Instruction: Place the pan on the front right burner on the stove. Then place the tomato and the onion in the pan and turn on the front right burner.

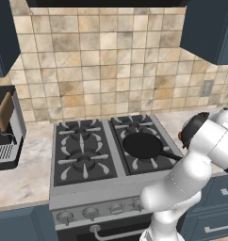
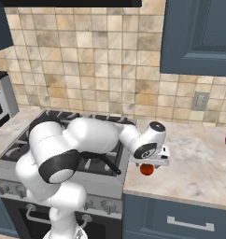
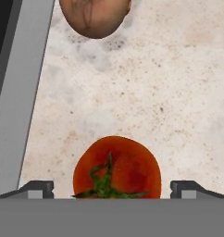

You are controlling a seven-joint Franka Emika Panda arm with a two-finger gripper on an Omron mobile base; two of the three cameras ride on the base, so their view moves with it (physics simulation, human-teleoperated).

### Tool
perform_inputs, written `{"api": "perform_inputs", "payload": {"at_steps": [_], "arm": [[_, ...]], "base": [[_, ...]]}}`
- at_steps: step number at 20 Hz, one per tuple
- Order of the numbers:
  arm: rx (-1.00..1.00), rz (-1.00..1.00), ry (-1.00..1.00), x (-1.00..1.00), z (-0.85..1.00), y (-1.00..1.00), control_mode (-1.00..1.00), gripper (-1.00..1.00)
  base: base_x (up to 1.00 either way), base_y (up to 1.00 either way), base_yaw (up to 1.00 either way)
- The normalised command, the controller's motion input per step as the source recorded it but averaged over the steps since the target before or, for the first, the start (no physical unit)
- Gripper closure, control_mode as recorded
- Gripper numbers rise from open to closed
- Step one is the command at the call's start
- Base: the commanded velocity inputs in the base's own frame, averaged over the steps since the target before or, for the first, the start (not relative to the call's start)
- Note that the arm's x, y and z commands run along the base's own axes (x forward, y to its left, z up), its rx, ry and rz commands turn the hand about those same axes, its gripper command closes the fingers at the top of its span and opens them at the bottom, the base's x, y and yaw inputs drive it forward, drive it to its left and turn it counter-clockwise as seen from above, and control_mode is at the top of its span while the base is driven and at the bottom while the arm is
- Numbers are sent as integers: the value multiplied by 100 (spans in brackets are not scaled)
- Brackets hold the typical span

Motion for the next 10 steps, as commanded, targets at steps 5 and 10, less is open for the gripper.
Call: {"api": "perform_inputs", "payload": {"at_steps": [5,10], "arm": [[0,-1,0,0,-20,-2,-100,-100],[0,-1,0,0,-13,0,-100,-100]], "base": [[0,0,0],[0,0,0]]}}
